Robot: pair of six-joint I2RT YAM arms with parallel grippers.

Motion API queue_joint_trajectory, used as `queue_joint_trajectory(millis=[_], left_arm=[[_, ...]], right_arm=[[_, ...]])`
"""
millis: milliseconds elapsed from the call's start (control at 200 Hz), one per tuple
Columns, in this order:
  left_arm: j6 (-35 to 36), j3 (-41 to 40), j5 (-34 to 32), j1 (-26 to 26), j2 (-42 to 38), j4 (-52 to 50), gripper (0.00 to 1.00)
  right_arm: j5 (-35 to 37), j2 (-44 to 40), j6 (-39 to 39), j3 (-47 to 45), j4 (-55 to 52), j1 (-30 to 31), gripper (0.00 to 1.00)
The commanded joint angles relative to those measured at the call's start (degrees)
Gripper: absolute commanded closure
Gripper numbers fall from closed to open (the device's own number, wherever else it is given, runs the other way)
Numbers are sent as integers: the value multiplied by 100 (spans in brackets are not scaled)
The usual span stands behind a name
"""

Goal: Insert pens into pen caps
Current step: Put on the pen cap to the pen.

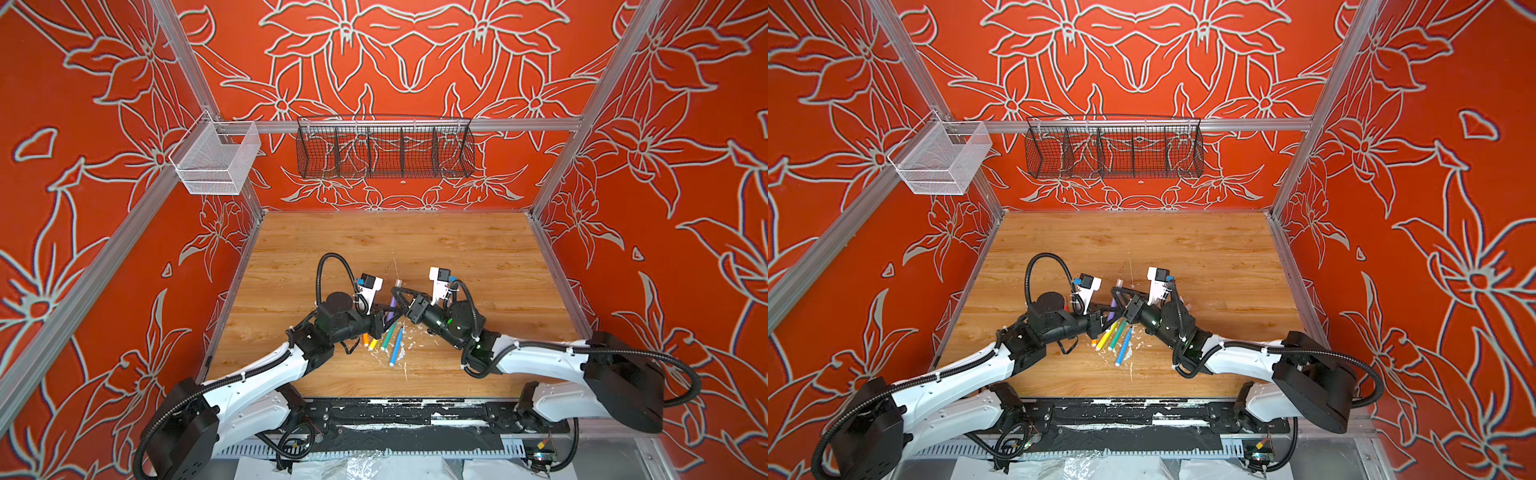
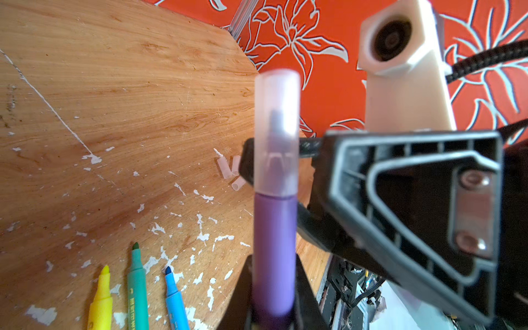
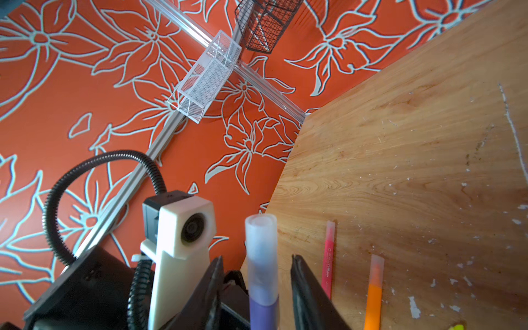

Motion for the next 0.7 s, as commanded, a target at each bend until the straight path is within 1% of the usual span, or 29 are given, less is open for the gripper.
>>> queue_joint_trajectory(millis=[0,25,100,180,260,350,405,530,550,570,696], left_arm=[[22,-47,-14,1,-81,135,100],[23,-51,-13,1,-88,131,100],[29,-63,-9,1,-97,135,100],[58,-66,2,1,-98,147,100],[136,-64,61,1,-98,144,100],[315,-93,278,1,-107,212,100],[391,-154,428,1,-123,356,100],[496,-292,575,-4,-159,588,100],[505,-293,569,1,-161,571,100],[515,-293,549,1,-361,559,100],[558,-317,477,1,-489,472,100]], right_arm=[[194,-405,-225,-98,-205,37,34],[264,-495,-277,-95,-324,37,30],[405,-782,-419,-91,-636,37,22],[639,-1082,-525,17,-1245,37,18],[908,-1294,-603,356,-2185,37,18],[1030,-1242,-727,946,-3255,37,22],[965,-1108,-777,1272,-3635,33,25],[776,-757,-855,1783,-3988,32,34],[782,-702,-846,1839,-4039,36,35],[797,-655,-827,1896,-4087,35,37],[914,-463,-712,2029,-4232,29,43]])
